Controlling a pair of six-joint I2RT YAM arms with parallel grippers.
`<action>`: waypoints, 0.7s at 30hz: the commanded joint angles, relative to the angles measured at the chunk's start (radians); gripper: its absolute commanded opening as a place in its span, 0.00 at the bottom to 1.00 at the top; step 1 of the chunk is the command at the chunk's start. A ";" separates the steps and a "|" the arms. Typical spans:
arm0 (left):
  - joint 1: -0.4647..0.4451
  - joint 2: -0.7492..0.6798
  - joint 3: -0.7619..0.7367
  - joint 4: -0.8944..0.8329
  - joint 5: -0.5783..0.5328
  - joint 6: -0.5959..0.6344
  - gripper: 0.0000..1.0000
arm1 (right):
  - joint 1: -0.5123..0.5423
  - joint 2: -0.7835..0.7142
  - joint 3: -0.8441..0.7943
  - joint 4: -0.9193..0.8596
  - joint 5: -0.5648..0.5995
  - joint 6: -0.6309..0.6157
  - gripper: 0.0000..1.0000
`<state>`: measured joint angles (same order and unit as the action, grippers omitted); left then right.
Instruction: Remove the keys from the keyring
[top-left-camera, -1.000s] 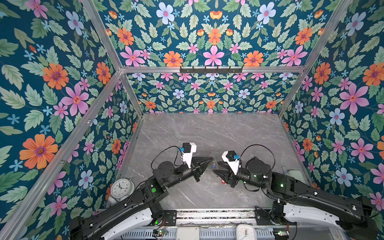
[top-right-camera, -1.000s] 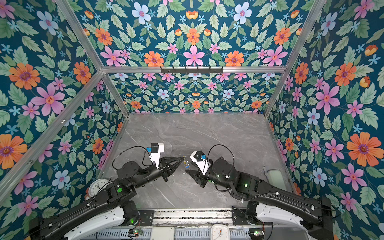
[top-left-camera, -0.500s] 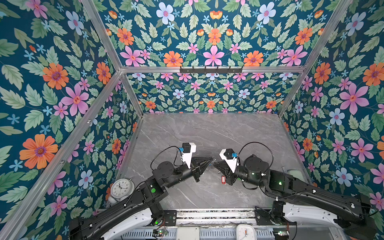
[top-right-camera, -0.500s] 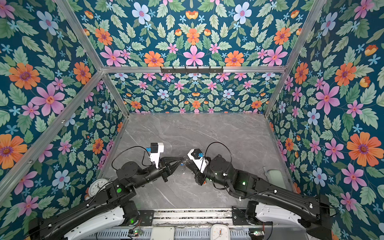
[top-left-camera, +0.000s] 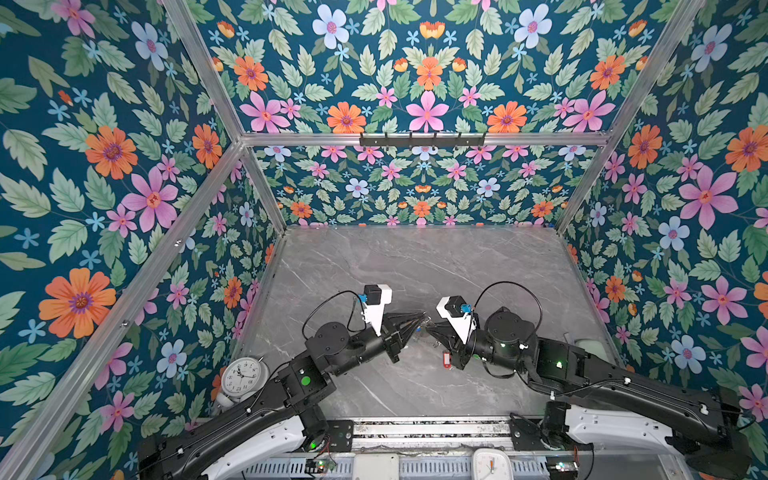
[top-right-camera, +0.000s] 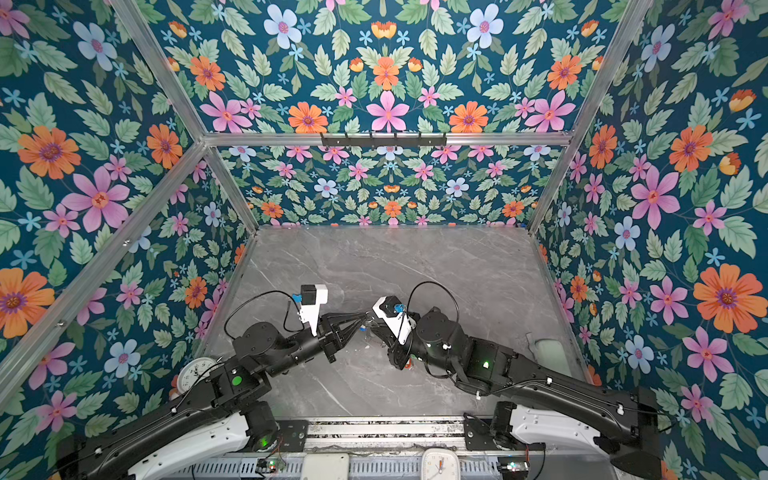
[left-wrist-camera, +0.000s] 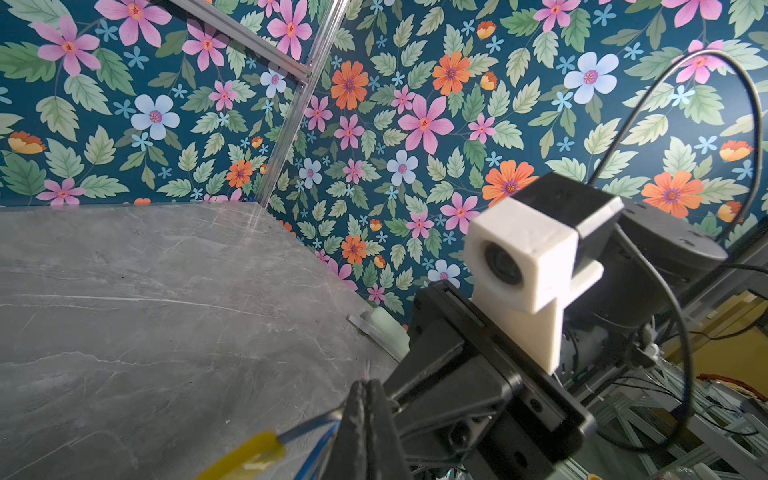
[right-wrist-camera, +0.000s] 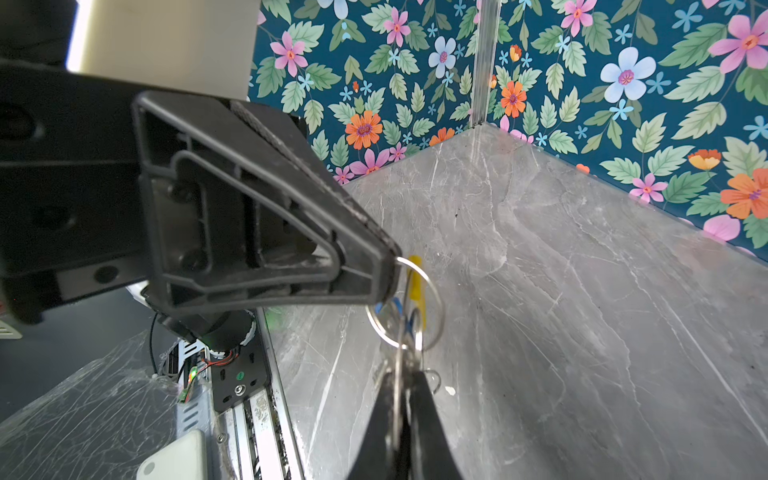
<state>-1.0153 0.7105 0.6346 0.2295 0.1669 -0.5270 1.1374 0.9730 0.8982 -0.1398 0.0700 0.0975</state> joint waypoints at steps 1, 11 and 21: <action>0.000 0.003 0.003 0.010 -0.024 0.010 0.00 | 0.003 0.001 0.014 0.009 0.003 0.000 0.00; -0.001 0.009 -0.001 0.014 -0.061 0.039 0.00 | 0.022 0.034 0.053 -0.020 0.026 0.022 0.00; -0.002 0.020 -0.027 0.077 -0.050 0.059 0.00 | 0.057 0.069 0.077 -0.011 0.022 0.018 0.00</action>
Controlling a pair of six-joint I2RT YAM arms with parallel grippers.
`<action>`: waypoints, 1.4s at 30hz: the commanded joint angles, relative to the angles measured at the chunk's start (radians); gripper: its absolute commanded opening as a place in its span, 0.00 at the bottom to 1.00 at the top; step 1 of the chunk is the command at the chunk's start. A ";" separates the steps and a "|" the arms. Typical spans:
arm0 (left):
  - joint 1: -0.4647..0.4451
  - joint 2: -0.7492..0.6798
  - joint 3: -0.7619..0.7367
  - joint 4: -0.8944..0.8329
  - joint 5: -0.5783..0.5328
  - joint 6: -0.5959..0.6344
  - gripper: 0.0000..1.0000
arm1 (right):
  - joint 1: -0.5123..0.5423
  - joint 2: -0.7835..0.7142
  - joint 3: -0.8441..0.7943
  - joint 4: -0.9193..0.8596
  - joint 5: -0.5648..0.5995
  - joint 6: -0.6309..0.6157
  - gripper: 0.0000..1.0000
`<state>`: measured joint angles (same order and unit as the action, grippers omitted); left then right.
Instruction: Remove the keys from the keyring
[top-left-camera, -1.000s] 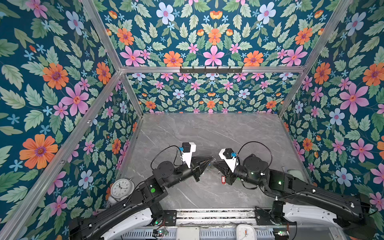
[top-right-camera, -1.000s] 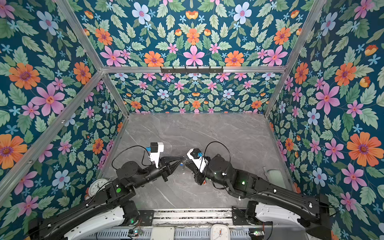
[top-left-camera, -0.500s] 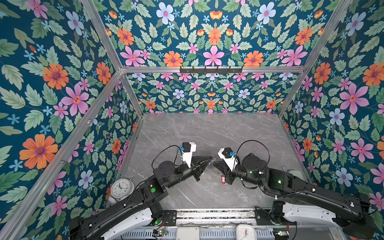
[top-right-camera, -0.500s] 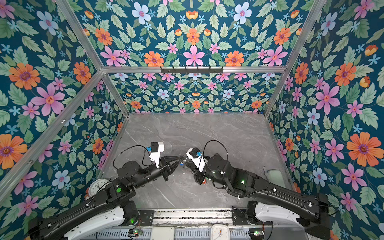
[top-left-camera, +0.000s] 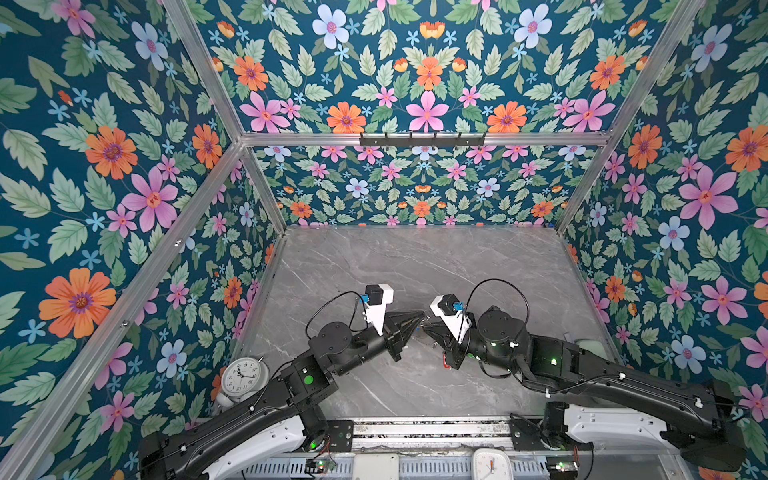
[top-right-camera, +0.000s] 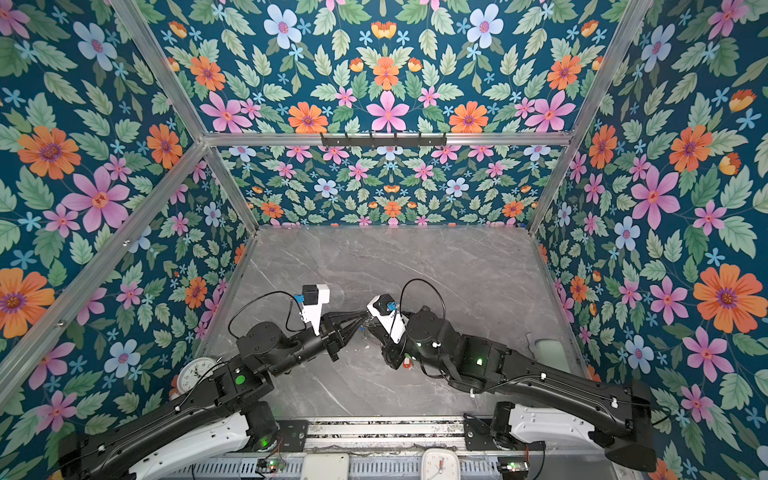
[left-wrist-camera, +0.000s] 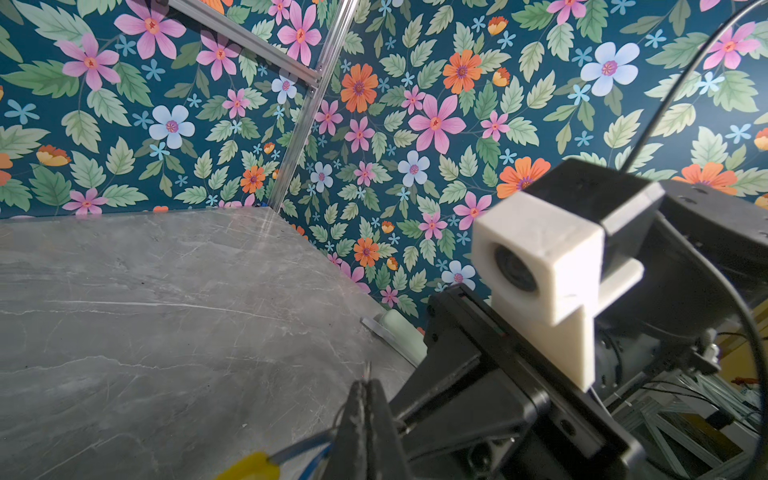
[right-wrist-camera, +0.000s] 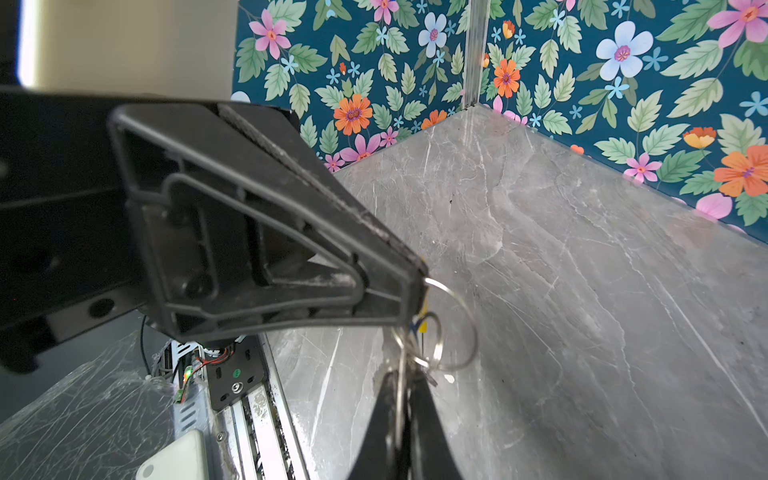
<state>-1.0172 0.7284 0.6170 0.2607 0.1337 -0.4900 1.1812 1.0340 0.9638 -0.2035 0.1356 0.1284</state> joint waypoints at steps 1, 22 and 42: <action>0.000 0.001 -0.019 0.061 -0.008 0.022 0.00 | 0.013 0.013 0.013 0.055 -0.054 -0.013 0.00; 0.000 -0.068 -0.234 0.563 0.188 0.033 0.00 | 0.014 -0.213 -0.106 0.070 -0.305 -0.023 0.40; 0.000 -0.031 -0.229 0.650 0.349 -0.055 0.00 | -0.116 -0.258 -0.037 0.105 -0.515 0.042 0.33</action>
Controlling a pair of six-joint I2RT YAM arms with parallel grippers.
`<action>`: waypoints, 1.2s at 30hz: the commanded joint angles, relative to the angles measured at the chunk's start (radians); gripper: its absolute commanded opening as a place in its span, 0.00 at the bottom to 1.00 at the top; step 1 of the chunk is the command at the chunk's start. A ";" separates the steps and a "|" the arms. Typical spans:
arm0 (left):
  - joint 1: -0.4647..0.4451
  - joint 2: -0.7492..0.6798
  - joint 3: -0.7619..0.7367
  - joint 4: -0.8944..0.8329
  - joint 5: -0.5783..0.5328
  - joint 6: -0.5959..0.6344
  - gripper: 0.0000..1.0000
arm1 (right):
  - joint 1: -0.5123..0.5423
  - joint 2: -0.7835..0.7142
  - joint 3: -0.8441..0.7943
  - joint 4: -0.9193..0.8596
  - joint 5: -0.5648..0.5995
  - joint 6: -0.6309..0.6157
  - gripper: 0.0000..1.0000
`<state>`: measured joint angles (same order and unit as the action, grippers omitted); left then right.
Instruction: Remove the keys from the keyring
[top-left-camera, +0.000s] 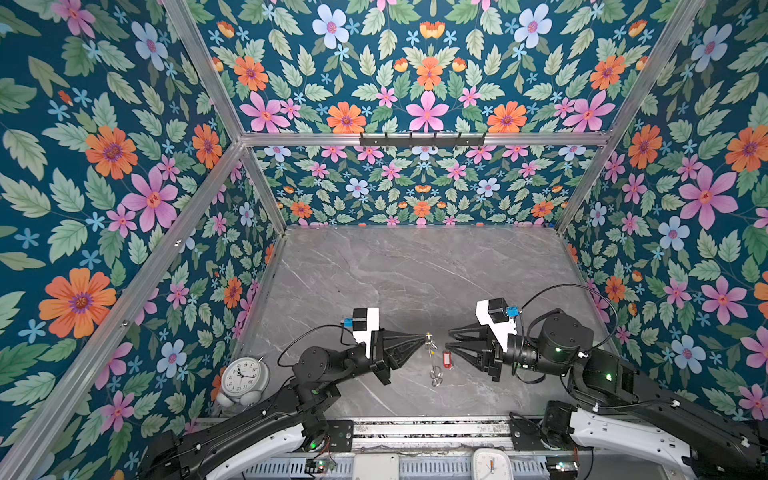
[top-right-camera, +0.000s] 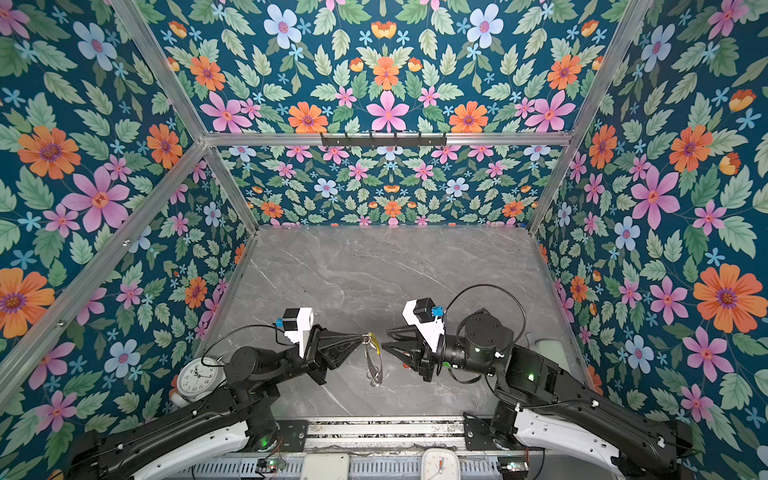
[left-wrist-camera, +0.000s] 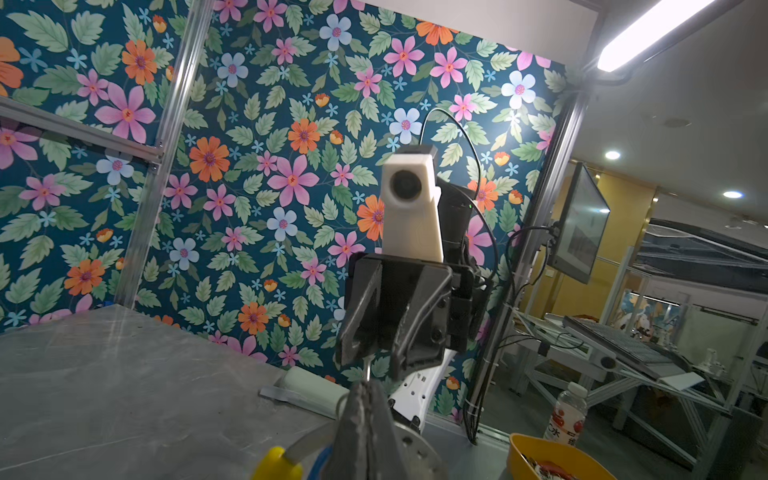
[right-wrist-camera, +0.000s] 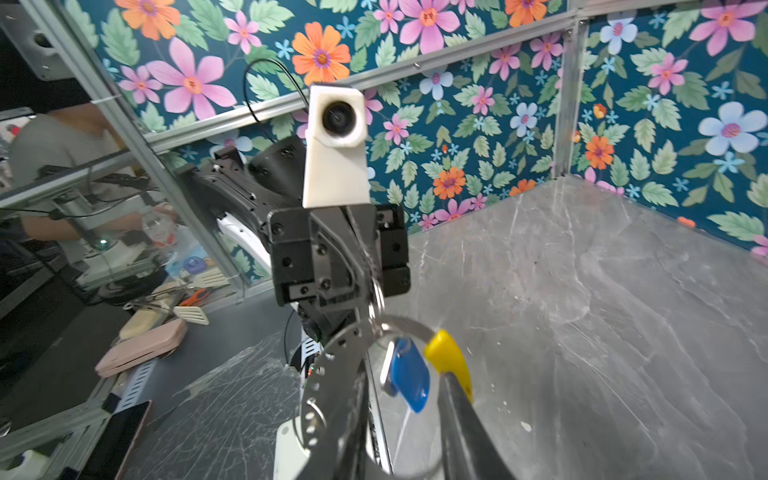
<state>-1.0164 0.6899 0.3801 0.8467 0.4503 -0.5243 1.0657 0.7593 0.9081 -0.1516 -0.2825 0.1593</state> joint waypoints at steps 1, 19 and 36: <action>-0.001 0.011 0.008 0.073 0.038 -0.025 0.00 | -0.001 0.024 0.024 0.058 -0.116 0.011 0.34; -0.001 0.036 0.001 0.120 0.058 -0.045 0.00 | -0.013 0.101 0.033 0.073 -0.150 0.045 0.20; -0.001 0.037 -0.006 0.123 0.044 -0.048 0.00 | -0.028 0.109 0.011 0.106 -0.149 0.069 0.25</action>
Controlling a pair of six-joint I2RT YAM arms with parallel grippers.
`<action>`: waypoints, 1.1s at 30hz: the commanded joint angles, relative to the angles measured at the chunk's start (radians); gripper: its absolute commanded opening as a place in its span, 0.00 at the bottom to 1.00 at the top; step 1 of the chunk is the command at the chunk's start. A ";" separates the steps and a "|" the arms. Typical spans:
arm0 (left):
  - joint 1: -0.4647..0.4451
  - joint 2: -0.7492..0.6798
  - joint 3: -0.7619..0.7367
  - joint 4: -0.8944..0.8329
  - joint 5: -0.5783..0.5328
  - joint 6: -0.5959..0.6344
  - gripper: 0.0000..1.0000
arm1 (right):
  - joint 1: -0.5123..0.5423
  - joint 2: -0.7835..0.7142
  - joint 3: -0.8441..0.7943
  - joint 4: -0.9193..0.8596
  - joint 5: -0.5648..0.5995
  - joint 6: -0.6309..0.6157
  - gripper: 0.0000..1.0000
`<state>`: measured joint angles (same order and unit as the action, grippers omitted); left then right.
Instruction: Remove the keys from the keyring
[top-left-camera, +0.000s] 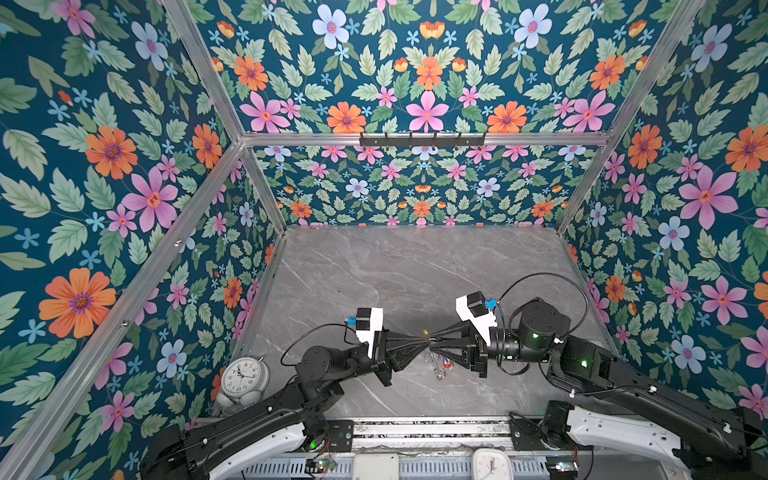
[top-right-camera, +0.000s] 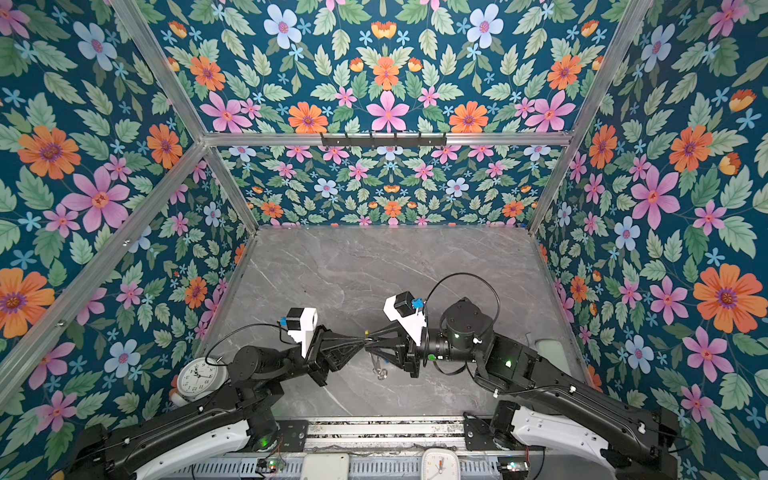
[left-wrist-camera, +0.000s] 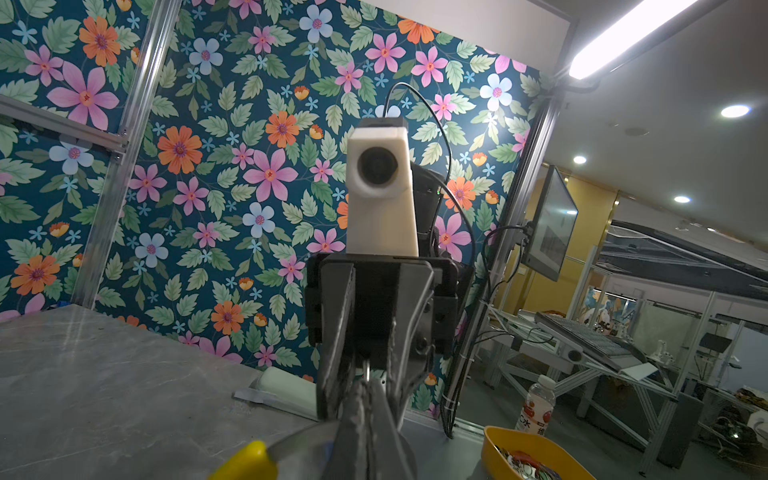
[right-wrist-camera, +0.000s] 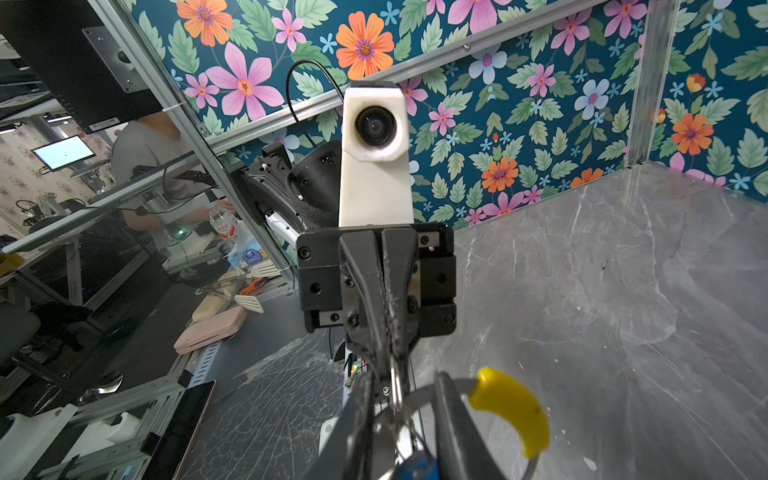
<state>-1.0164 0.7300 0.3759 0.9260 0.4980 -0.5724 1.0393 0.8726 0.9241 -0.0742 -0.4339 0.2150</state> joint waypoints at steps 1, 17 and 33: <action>0.001 -0.002 -0.002 0.046 -0.003 0.000 0.00 | -0.002 -0.006 -0.005 0.029 0.000 0.015 0.23; 0.001 -0.023 0.066 -0.151 -0.002 -0.006 0.19 | -0.088 -0.019 0.011 -0.072 -0.076 0.033 0.00; 0.005 0.055 0.354 -0.818 0.086 0.143 0.33 | -0.206 0.052 0.176 -0.453 -0.305 -0.124 0.00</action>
<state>-1.0138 0.7715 0.7036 0.2081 0.5373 -0.4667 0.8322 0.9131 1.0775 -0.4622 -0.6815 0.1459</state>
